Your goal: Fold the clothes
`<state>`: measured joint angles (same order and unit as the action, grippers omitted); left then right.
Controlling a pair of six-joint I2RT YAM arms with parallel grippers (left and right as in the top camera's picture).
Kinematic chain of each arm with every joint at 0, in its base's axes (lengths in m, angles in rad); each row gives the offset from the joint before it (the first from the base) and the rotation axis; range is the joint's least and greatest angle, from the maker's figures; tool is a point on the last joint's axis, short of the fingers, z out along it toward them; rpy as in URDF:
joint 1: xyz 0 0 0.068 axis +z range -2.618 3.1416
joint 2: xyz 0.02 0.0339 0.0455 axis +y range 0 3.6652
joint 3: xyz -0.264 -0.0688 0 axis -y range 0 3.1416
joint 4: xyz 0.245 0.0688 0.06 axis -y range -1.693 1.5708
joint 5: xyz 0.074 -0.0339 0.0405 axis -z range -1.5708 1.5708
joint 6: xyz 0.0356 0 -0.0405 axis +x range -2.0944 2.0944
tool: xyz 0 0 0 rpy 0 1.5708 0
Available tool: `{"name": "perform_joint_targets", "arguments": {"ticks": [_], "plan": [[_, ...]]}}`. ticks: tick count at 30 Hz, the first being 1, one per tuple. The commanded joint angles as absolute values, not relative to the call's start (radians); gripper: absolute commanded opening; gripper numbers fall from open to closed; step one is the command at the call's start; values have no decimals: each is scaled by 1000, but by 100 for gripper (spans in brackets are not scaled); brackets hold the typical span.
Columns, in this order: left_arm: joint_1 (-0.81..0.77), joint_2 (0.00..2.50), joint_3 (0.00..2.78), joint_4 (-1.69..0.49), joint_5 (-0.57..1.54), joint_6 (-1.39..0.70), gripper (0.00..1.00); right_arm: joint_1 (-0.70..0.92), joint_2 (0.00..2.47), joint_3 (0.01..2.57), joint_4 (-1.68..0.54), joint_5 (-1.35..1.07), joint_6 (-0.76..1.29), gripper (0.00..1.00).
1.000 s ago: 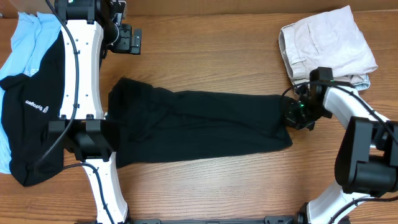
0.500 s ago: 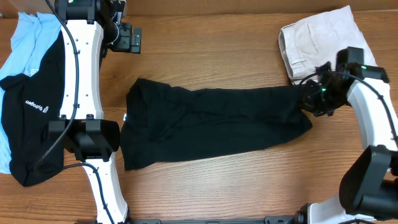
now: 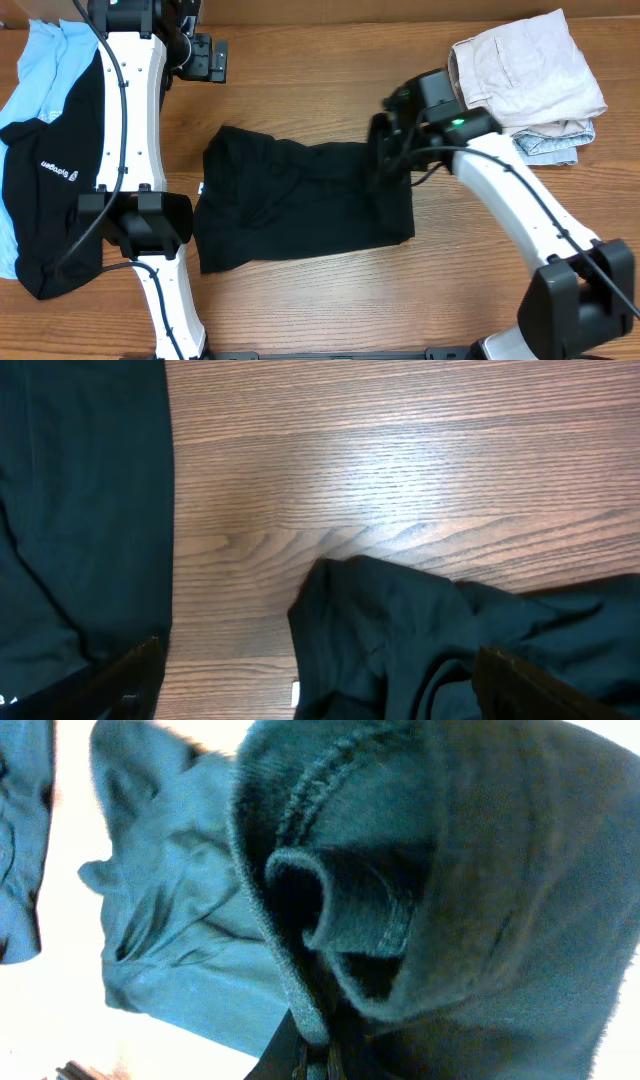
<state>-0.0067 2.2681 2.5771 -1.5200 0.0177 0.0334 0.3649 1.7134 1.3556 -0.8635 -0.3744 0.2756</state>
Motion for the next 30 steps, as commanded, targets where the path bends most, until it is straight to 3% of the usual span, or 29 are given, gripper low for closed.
{"name": "perform_joint_targets", "arguments": {"ticks": [1, 16, 17, 18, 20, 30], "plan": [[-5, 2244, 2602, -1517, 19, 38, 100, 422, 1760, 1375, -828, -366, 321, 4], [-5, 2251, 2602, -1510, 28, 38, 100, 560, 1843, 1375, -690, -353, 421, 6], [-5, 2251, 2602, -1510, 31, 38, 100, 565, 1843, 1375, -682, -353, 425, 13], [-5, 2251, 2602, -1512, 35, 39, 100, 572, 1843, 1375, -678, -354, 424, 33], [-5, 2251, 2602, -1513, 42, 39, 100, 583, 1842, 1375, -681, -363, 423, 55], [-5, 2251, 2602, -1554, 45, 38, 100, 558, 1780, 1446, -805, -419, 393, 66]]}}
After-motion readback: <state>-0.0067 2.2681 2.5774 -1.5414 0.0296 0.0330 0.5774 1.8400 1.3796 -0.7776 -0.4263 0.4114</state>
